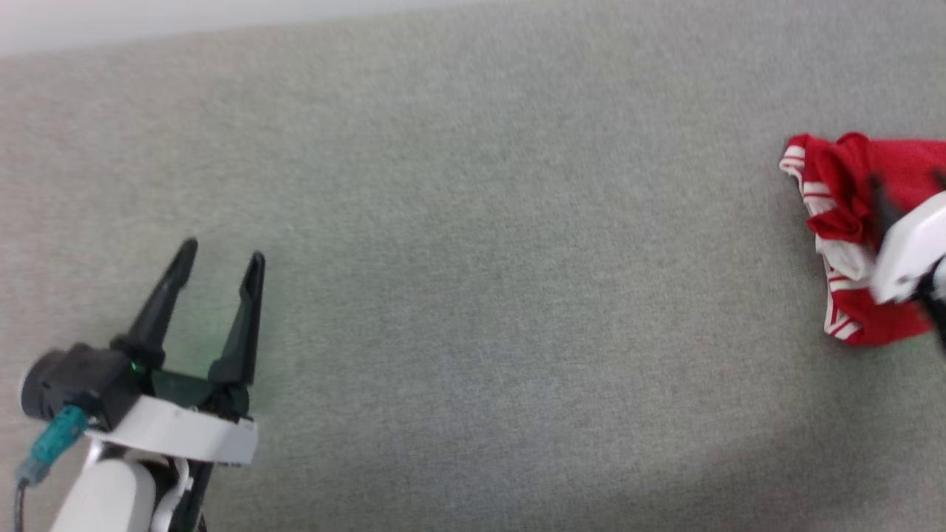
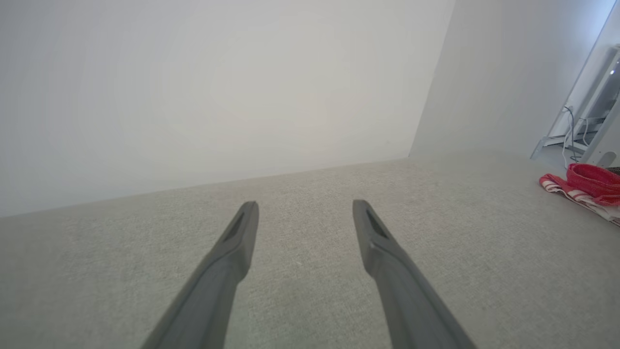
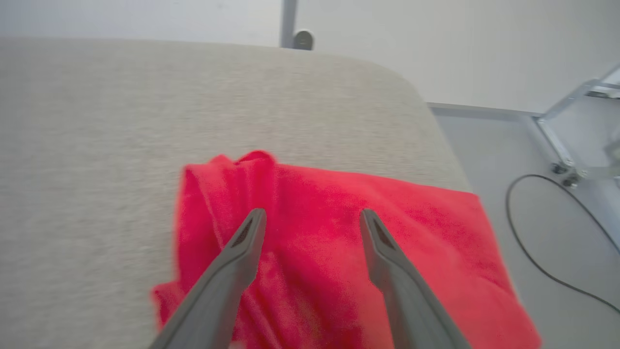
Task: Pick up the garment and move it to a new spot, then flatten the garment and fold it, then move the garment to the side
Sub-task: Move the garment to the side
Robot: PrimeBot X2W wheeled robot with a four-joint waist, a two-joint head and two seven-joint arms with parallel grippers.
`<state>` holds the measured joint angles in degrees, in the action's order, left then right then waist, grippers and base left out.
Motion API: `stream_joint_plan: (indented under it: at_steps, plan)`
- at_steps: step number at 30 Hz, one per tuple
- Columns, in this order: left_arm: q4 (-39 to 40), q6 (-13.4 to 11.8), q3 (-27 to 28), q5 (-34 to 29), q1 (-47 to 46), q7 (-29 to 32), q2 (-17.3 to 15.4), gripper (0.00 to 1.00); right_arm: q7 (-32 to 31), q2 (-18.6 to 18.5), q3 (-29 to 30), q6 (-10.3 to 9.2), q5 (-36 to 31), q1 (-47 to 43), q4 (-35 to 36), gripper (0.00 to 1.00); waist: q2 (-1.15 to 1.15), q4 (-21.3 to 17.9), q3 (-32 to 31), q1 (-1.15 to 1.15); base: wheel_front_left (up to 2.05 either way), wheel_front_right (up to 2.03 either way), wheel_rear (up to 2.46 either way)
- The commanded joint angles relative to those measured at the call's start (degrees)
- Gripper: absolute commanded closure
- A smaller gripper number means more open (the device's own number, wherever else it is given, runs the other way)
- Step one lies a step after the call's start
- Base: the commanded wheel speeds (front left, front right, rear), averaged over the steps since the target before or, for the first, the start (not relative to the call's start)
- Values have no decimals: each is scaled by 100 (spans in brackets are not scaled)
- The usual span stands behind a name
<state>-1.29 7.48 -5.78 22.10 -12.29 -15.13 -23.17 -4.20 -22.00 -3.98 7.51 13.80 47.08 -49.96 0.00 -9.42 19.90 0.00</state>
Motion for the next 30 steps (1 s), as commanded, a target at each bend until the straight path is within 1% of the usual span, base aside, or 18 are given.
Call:
stream_joint_plan:
  at_steps: [1,5,6,7,10,12,21,26,30]
  plan:
    - [-35,0,29,0,76,8,30,0,13,34,-85,-4,47,-102,58,0,0,238,-358,0,0,0,0]
    - [-321,0,164,-7,318,9,253,0,68,231,-587,-4,382,-560,582,0,0,408,-695,0,0,0,0]
    - [-490,0,246,-15,444,9,358,0,139,323,-805,-4,541,-791,840,0,0,491,-869,0,0,0,0]
    - [-490,0,246,-15,444,9,358,0,139,323,-805,-4,541,-791,840,0,0,491,-869,0,0,0,0]
    - [-784,0,331,20,584,6,484,0,294,395,-1102,-4,719,-1143,1181,0,0,606,-1128,0,0,0,0]
    - [-1012,0,374,-6,708,9,584,0,482,451,-1255,-4,927,-1541,1449,0,0,707,-1372,0,0,0,0]
    - [-1300,0,493,-154,1037,9,780,0,994,463,-1296,-4,1268,-2481,1906,0,0,863,-1988,0,0,0,0]
    - [-1261,0,523,-234,1236,9,874,0,1318,496,-953,-4,1420,-3019,2269,0,0,946,-2191,0,0,0,0]
    - [-1164,0,552,-305,1415,9,937,0,1407,557,-656,-4,1453,-3448,2622,0,0,995,-2318,0,0,0,0]
